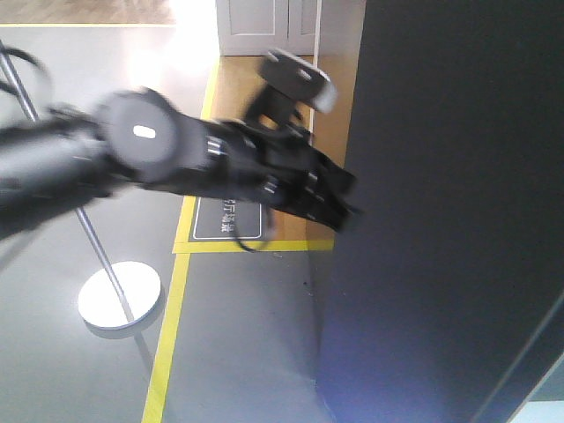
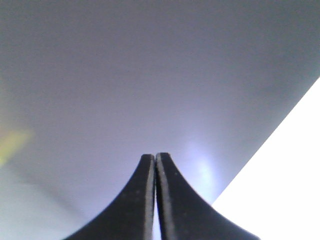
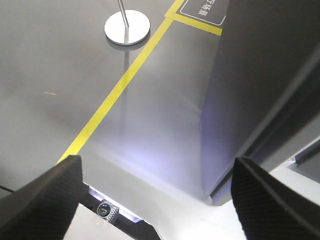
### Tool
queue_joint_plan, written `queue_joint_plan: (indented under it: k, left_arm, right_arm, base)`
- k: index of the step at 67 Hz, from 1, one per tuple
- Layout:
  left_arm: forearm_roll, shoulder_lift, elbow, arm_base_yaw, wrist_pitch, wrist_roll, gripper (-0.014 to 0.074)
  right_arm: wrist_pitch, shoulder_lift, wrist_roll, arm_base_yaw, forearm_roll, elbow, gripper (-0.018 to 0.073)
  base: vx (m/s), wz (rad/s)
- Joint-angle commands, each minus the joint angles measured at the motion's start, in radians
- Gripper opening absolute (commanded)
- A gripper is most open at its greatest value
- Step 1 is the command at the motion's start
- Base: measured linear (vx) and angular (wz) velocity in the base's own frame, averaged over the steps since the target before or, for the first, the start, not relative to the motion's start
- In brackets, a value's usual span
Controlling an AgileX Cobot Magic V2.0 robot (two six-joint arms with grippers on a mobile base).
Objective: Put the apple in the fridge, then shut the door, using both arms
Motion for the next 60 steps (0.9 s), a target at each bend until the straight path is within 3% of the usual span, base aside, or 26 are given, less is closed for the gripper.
queue_joint_plan:
  k: [1,15,35,45,60]
  left_arm:
    - [0.105,-0.134,0.041,0.002,-0.060,-0.113,-0.0006]
    - [0.310,-0.323,0.244,0.031,-0.106,-0.293,-0.0006]
    - [0.567,-0.580,0.506,0.196,-0.063,-0.546,-0.0006]
    - [0.593,-0.687,0.592,0.258,-0.027,-0.562,-0.0006]
    - [0.628,-0.752,0.646,0.266,-0.010,-0.565,-0.0006]
  right_arm:
    - [0.005,0.014,-0.004,-0.001,0.001,-0.022,0.0580]
    - [0.000,0.014,-0.013,-0.001,-0.004,-0.022,0.0580]
    - [-0.001,0.014,-0.006,-0.001,0.004,-0.022,0.0580]
    - [-0.011,0.014,-0.006,-0.001,-0.006,-0.022,0.0580]
    - [-0.080,0.014,-0.006,-0.001,-0.007,-0.022,0.0561]
  base:
    - [0.00,0.00]
    - [0.00,0.00]
    - [0.00,0.00]
    - [0.00,0.00]
    - [0.00,0.00]
